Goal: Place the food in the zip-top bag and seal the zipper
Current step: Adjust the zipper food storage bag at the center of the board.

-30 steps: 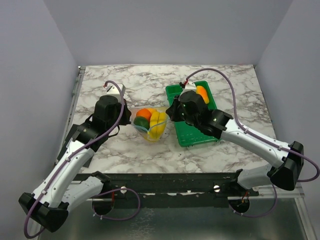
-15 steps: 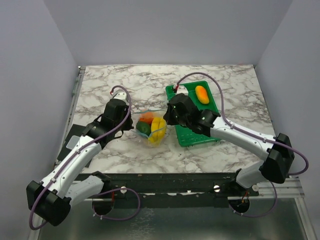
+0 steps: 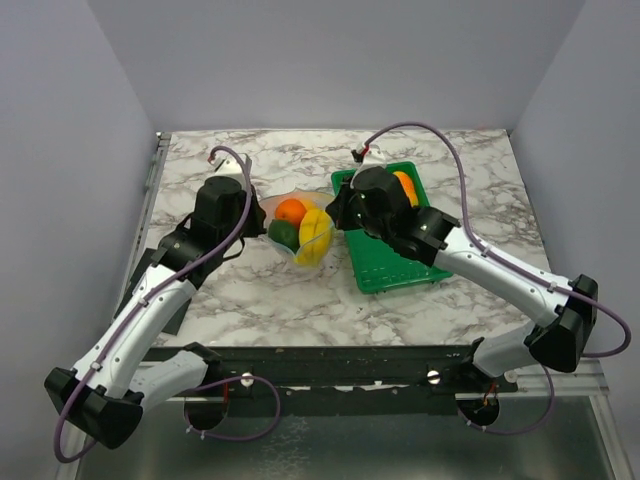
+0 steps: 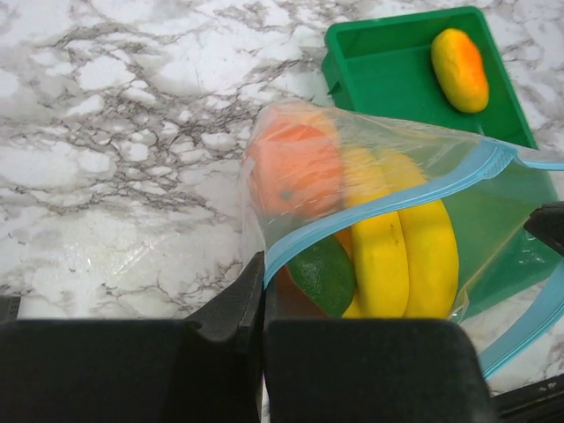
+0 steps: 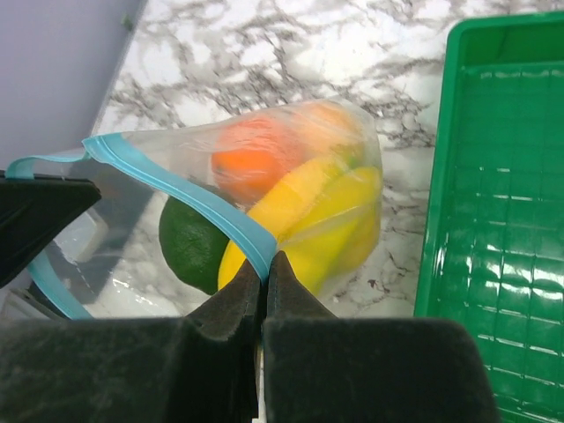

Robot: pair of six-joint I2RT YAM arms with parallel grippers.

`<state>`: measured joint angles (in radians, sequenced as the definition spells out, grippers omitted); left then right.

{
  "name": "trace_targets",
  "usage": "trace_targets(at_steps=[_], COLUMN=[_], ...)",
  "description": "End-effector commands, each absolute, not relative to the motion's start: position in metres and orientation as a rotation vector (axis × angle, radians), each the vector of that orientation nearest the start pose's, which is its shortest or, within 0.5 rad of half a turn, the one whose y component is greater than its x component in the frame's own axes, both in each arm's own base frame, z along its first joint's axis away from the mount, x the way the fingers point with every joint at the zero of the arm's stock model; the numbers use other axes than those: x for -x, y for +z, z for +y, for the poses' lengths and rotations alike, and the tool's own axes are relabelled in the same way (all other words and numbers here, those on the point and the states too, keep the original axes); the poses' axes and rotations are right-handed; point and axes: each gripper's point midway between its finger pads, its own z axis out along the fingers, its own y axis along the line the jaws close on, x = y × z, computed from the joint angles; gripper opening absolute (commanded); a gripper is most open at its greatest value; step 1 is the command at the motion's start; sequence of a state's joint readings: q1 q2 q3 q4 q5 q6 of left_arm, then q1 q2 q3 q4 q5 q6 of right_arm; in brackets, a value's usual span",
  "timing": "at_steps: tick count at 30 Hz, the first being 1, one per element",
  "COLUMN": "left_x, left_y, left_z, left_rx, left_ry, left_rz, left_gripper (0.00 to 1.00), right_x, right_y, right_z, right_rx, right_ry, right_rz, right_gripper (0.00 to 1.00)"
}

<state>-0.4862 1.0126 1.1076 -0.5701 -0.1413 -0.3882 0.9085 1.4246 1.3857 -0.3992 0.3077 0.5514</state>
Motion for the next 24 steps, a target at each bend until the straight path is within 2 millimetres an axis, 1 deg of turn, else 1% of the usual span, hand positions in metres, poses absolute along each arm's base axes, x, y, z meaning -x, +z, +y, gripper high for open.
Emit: trace_targets(at_steps=[1, 3, 5, 6, 8, 13, 15, 17, 19, 22, 24], left_x=[-0.294, -0.294, -0.295, -0.295, -0.297, -0.303, -0.304, -0.306, -0.307, -0.309, -0.308], left_y=[0.227, 0.212, 0.206, 0.207, 0.215, 0.253, 0.265, 0.271, 0.267, 0.248, 0.235], left_z=[-0.130, -0.131, -0.132, -0.133, -0.136, -0.138, -0.138, -0.139, -0.137, -0.137, -0.143], left_rx=[0.010, 0.009, 0.005, 0.001, -0.013, -0.034, -0.042, -0.052, -0.053, -0.057, -0.070], left_ry=[-0.282, -0.273, -0.274, -0.280, -0.295, -0.314, -0.315, -0.313, -0.292, -0.277, -0.304], left_rz=[2.148, 2.176, 2.185, 2.182, 2.164, 2.089, 2.072, 2.060, 2.068, 2.105, 2.125], left_gripper=[0.00, 0.00, 0.00, 0.00, 0.00, 0.00, 0.00, 0.00, 0.00, 0.00, 0.00], right_x=[-0.301, -0.303, -0.304, -0.305, -0.306, -0.309, -0.310, -0.310, -0.312, -0.315, -0.315], right_y=[0.236, 0.221, 0.214, 0.213, 0.218, 0.250, 0.261, 0.267, 0.263, 0.251, 0.242], right_z=[0.325, 0.327, 0.328, 0.329, 0.330, 0.334, 0.336, 0.340, 0.342, 0.347, 0.352], right_rx=[0.161, 0.162, 0.168, 0.171, 0.175, 0.182, 0.182, 0.186, 0.190, 0.203, 0.214], right_ry=[0.551, 0.534, 0.524, 0.524, 0.529, 0.563, 0.587, 0.612, 0.603, 0.582, 0.585], right_rz=[2.125, 2.157, 2.175, 2.176, 2.169, 2.112, 2.092, 2.075, 2.082, 2.115, 2.134], right_gripper=[0.01, 0.00, 0.01, 0.01, 0.01, 0.01, 0.01, 0.01, 0.01, 0.01, 0.02])
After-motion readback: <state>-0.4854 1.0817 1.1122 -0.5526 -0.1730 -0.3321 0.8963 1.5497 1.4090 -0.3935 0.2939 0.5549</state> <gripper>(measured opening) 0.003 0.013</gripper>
